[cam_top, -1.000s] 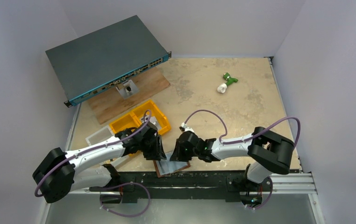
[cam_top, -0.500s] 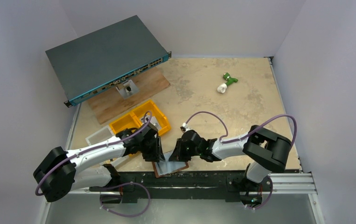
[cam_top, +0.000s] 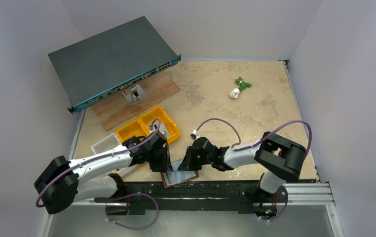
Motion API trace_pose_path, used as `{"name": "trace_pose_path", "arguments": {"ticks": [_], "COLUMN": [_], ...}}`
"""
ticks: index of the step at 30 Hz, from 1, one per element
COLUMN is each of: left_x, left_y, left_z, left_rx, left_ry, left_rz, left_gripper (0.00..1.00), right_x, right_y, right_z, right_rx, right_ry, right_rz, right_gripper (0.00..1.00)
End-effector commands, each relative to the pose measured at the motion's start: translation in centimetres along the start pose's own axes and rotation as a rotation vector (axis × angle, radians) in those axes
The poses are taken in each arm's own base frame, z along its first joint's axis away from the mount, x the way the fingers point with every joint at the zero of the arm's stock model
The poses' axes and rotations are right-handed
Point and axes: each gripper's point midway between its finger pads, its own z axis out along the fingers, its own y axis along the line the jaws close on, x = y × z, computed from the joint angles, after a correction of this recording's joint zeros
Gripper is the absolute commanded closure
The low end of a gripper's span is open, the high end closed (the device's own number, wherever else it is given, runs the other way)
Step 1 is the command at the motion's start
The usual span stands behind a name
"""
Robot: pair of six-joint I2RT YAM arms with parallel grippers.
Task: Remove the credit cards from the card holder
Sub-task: Remove the credit card from the card holder.
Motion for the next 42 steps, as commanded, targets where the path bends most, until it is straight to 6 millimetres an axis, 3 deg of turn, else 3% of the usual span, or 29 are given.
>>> {"name": "trace_pose_path", "arguments": {"ticks": [1, 15, 19, 21, 25, 33, 38, 42], "left_x": [-0.2, -0.6, -0.7, -0.7, -0.6, -0.4, -0.4, -0.5], "left_y": [-0.4, -2.5, -2.8, -2.6, -1.9, -1.0, -1.1, -2.0], "left_z": [0.2, 2.0, 2.2, 2.2, 2.1, 1.5, 1.0, 0.4], "left_rx": [0.008, 0.065, 0.075, 0.065, 0.037, -0.006, 0.001, 0.030], "left_ry": [-0.012, -0.008, -0.011, -0.013, -0.022, -0.021, -0.015, -0.010], "left_rz": [0.018, 0.003, -0.003, -0.005, -0.013, -0.002, 0.025, 0.053], "left_gripper": [0.65, 0.66, 0.69, 0.77, 1.00, 1.00, 1.00, 1.00], "right_x": [2.8, 2.5, 2.3, 2.1, 1.7, -0.1, -1.8, -2.7], "right_y": [-7.5, -6.4, -5.9, -5.5, -4.9, -2.0, 0.2, -0.9], "right_z": [-0.1, -0.1, -0.2, -0.3, -0.7, -2.5, -4.5, -5.6], "right_rx": [0.247, 0.215, 0.204, 0.194, 0.183, 0.133, 0.124, 0.208], "right_ry": [0.078, 0.076, 0.072, 0.066, 0.047, -0.020, -0.083, -0.128], "right_rz": [-0.001, -0.011, -0.020, -0.021, -0.027, -0.044, -0.071, -0.089], "right_gripper": [0.98, 0.98, 0.97, 0.96, 0.90, 0.61, 0.58, 0.60]}}
